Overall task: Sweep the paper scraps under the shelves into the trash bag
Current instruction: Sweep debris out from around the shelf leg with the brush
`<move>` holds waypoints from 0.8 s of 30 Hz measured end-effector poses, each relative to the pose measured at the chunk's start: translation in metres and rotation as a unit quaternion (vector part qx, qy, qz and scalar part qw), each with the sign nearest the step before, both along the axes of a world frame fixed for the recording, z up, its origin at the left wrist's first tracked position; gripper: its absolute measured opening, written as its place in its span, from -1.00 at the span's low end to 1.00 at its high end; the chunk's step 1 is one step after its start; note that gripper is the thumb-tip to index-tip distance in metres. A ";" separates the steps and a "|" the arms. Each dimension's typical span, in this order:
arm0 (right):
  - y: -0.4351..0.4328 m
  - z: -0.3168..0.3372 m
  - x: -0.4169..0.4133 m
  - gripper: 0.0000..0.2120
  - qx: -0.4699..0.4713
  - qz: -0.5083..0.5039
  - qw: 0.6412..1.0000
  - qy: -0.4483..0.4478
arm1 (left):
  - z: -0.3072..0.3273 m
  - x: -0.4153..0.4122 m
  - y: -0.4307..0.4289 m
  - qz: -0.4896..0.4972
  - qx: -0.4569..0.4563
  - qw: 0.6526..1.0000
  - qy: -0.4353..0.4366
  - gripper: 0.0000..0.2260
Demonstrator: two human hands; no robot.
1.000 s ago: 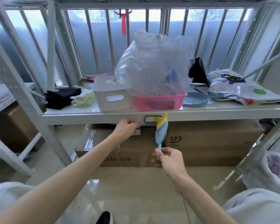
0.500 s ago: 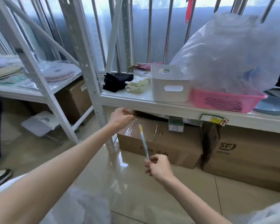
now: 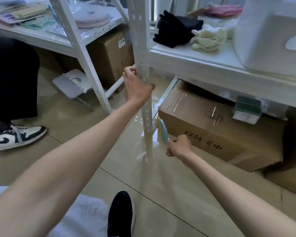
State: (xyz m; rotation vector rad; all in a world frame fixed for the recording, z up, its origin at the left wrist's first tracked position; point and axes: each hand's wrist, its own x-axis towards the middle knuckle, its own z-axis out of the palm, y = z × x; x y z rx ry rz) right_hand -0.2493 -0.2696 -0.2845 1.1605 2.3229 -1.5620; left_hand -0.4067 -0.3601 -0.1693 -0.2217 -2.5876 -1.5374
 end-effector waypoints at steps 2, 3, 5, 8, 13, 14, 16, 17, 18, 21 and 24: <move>0.000 -0.012 -0.016 -0.82 0.039 0.013 0.999 -0.017 | -0.010 -0.013 0.005 -0.032 0.024 0.999 0.013 -0.25; 0.000 -0.018 -0.023 -0.84 0.063 0.021 0.997 -0.025 | -0.015 -0.019 0.008 -0.042 0.034 0.998 0.019 -0.24; -0.001 -0.028 -0.037 -0.90 0.102 0.045 0.993 -0.042 | -0.025 -0.029 0.014 -0.042 0.055 0.997 0.032 -0.26; -0.004 -0.045 -0.054 -0.91 0.117 0.081 0.988 -0.056 | -0.044 -0.041 0.023 -0.029 0.083 0.994 0.062 -0.39; -0.007 -0.077 -0.080 -0.87 0.168 0.130 0.975 -0.059 | -0.079 -0.058 0.032 -0.007 0.116 0.985 0.129 -0.58; -0.008 -0.083 -0.083 -0.89 0.180 0.137 0.972 -0.060 | -0.087 -0.062 0.034 -0.006 0.119 0.982 0.143 -0.58; -0.010 -0.093 -0.090 -0.88 0.191 0.143 0.969 -0.062 | -0.097 -0.065 0.037 -0.001 0.124 0.978 0.170 -0.57; -0.012 -0.098 -0.093 -0.86 0.194 0.140 0.969 -0.061 | -0.100 -0.066 0.038 0.002 0.125 0.975 0.184 -0.57; -0.013 -0.101 -0.096 -0.84 0.198 0.136 0.969 -0.062 | -0.102 -0.067 0.039 0.005 0.125 0.972 0.197 -0.56; -0.016 -0.106 -0.105 -0.83 0.215 0.101 0.970 -0.057 | -0.106 -0.072 0.040 0.010 0.122 0.970 0.211 -0.57; -0.015 -0.110 -0.111 -0.75 0.224 0.061 0.972 -0.029 | -0.109 -0.077 0.040 0.010 0.116 0.968 0.222 -0.56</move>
